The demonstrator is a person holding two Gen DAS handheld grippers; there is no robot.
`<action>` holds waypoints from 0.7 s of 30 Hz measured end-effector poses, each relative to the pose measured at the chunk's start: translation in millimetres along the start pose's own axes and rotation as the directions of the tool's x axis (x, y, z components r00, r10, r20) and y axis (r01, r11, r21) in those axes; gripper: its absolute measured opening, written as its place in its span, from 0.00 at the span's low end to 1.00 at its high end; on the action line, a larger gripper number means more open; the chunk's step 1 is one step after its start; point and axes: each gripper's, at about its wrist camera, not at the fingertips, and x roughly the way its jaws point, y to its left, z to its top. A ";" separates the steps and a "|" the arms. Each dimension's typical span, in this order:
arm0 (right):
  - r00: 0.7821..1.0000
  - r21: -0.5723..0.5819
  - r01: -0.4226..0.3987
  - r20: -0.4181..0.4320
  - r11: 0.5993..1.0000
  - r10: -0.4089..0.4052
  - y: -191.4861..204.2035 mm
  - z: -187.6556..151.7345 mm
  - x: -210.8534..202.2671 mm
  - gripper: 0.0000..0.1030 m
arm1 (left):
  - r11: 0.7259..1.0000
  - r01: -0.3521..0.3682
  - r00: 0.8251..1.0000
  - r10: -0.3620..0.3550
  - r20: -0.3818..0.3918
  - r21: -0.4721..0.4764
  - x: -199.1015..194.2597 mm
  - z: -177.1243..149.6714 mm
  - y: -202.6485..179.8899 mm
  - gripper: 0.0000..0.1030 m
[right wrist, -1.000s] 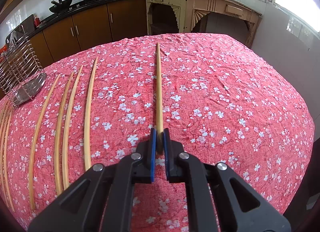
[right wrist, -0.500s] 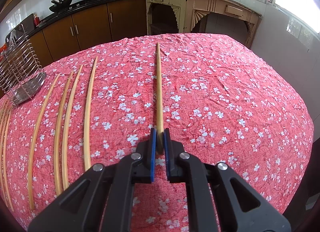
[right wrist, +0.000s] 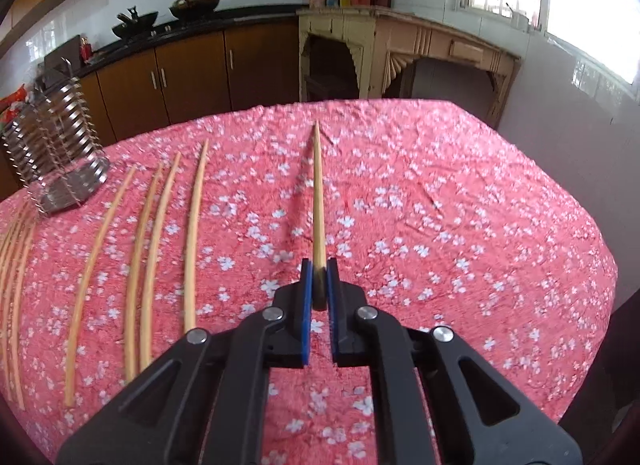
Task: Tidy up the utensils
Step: 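Lift both held chopsticks upright and carry them over the wire holder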
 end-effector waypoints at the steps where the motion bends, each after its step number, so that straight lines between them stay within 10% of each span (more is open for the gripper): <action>1: 1.000 -0.003 -0.004 0.030 1.000 0.004 -0.3 2.0 -9.2 0.08 | 1.000 0.003 1.000 -0.003 0.014 -0.002 -5.3 0.9 2.5 0.06; 21: 0.929 0.038 -0.064 0.367 0.997 0.046 3.3 75.3 -100.0 0.08 | 0.990 0.006 0.922 0.049 0.385 -0.141 -101.3 62.2 40.9 0.06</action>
